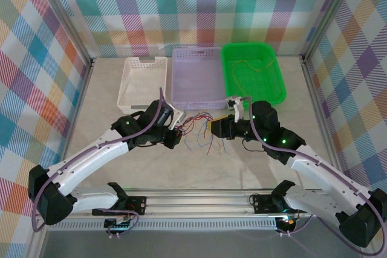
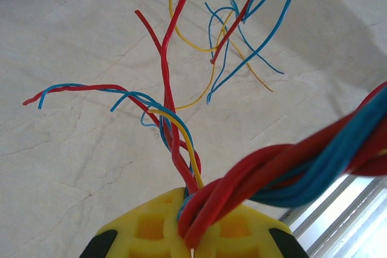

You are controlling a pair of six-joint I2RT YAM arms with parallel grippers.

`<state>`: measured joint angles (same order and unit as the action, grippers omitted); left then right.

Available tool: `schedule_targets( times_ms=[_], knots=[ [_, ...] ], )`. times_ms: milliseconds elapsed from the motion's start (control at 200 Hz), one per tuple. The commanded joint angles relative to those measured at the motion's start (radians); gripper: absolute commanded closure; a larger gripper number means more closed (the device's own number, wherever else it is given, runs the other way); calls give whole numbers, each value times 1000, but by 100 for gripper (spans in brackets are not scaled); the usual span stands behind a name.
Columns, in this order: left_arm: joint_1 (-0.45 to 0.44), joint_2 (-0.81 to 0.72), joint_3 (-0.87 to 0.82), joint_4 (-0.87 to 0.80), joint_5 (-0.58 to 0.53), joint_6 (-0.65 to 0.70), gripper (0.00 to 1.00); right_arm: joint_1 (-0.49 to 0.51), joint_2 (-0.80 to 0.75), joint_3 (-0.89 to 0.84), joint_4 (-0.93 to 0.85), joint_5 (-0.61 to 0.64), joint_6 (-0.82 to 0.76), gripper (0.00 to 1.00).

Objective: Untangle the cables

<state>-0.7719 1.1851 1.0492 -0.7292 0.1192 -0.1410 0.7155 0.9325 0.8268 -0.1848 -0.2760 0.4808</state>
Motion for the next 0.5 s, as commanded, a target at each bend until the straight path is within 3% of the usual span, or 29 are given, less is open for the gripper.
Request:
schedule_targets(
  times_ms=[0,140,290,495],
  knots=[
    [-11,10,1,12,22,9,100,12,-15,44,-36,65,-40,66],
    [-11,16,3,10,25,11,100,13,-10,56,-57,65,-46,74],
    [-11,17,5,7,26,12,100,15,-11,67,-76,70,-59,100],
    [-10,20,6,5,27,13,100,16,-1,78,-94,41,-62,100]
  ],
)
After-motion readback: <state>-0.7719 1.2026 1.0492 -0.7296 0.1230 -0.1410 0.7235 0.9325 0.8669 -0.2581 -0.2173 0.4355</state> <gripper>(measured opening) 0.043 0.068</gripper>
